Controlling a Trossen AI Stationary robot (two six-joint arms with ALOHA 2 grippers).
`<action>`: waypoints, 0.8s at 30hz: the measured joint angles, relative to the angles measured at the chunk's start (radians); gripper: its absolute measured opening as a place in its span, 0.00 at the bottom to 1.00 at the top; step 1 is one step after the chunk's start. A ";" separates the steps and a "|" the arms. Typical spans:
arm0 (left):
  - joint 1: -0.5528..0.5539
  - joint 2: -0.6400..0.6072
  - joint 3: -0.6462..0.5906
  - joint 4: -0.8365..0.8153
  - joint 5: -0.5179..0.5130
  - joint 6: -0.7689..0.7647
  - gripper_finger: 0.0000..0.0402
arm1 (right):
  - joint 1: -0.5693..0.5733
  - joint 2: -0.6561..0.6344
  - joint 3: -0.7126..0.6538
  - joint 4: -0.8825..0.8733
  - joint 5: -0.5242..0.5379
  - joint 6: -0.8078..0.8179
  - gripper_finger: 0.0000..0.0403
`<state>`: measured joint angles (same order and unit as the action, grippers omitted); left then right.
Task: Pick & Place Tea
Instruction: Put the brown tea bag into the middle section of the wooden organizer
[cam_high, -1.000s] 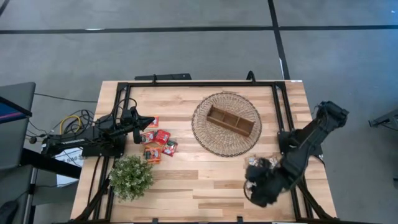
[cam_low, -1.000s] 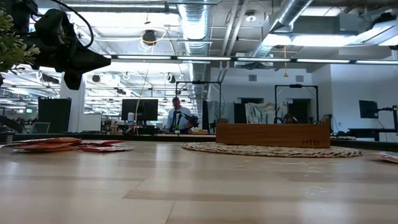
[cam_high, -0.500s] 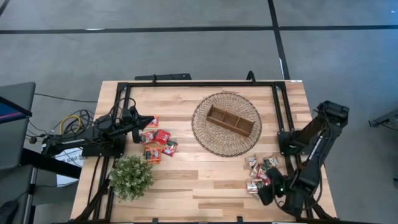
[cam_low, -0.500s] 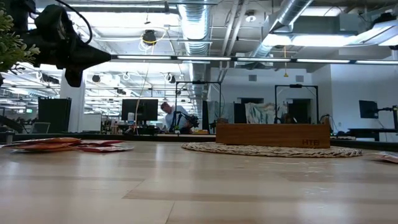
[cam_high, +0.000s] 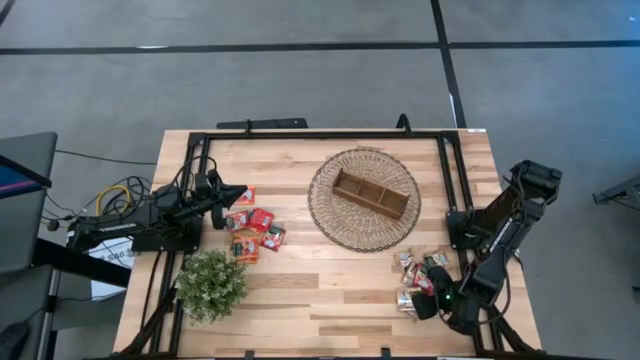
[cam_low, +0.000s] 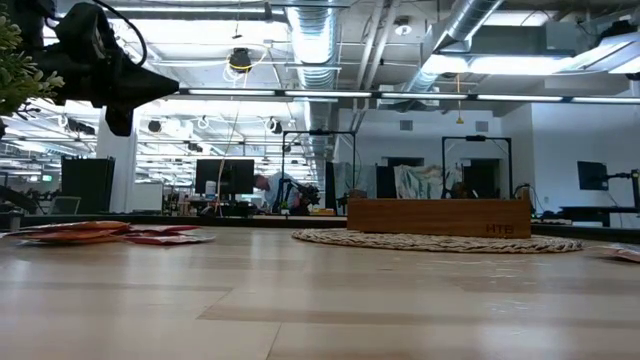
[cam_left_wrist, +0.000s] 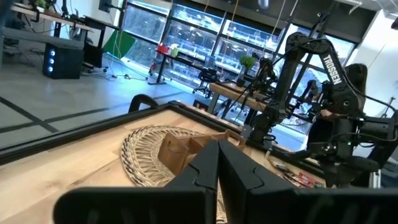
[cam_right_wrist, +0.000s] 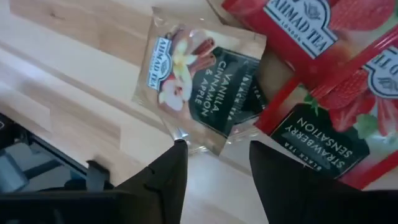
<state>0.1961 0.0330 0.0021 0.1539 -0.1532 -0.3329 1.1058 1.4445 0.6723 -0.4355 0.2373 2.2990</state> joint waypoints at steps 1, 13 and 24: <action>0.000 0.000 0.000 0.000 0.000 -0.009 0.00 | 0.000 0.000 -0.012 0.016 0.001 0.000 0.40; 0.000 0.000 0.000 -0.001 0.000 -0.084 0.00 | -0.008 0.000 -0.105 0.113 0.093 -0.005 0.36; 0.000 0.000 0.000 -0.002 0.000 -0.086 0.00 | -0.037 0.000 -0.127 0.229 0.152 -0.178 0.02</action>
<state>0.1959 0.0330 0.0021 0.1524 -0.1532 -0.4194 1.0688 1.4448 0.5449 -0.2064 0.3888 2.1206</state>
